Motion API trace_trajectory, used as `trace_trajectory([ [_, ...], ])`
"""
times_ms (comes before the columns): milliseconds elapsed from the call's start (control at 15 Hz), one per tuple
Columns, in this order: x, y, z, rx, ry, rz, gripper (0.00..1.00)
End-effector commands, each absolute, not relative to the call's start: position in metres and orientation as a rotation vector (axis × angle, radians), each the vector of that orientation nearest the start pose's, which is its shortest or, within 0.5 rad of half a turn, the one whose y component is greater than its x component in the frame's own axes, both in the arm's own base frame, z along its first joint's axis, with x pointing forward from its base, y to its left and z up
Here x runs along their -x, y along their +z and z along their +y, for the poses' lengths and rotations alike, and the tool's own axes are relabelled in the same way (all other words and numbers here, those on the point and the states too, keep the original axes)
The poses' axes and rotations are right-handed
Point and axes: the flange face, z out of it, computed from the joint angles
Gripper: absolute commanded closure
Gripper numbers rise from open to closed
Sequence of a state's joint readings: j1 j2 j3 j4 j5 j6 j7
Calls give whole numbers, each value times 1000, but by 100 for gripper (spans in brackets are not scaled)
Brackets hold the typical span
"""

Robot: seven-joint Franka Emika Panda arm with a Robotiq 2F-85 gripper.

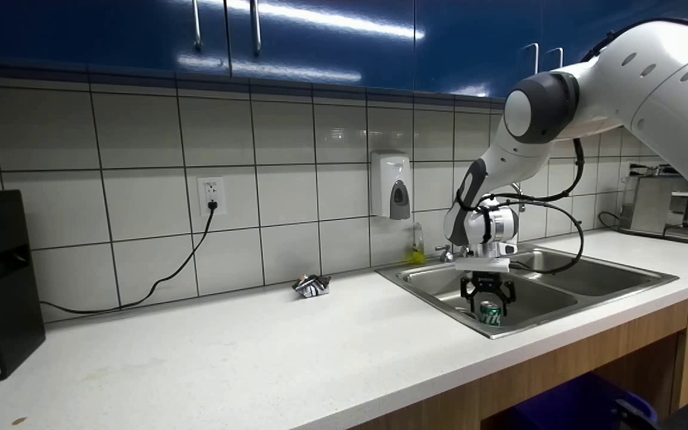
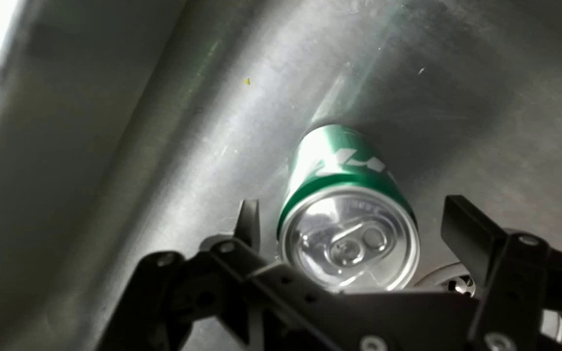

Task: Put the can in the left sink

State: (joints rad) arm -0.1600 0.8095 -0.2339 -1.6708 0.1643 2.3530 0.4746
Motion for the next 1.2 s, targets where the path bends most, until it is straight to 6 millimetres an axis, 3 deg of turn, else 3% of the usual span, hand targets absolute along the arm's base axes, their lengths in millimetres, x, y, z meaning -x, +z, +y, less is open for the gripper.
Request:
trace_trajectory([
  [0, -624, 153, -241, 2852, 136, 1430, 0],
  [667, -632, 215, -234, 2900, 91, 1425, 0],
  [1133, -635, 244, -190, 3006, 216, 949, 0],
])
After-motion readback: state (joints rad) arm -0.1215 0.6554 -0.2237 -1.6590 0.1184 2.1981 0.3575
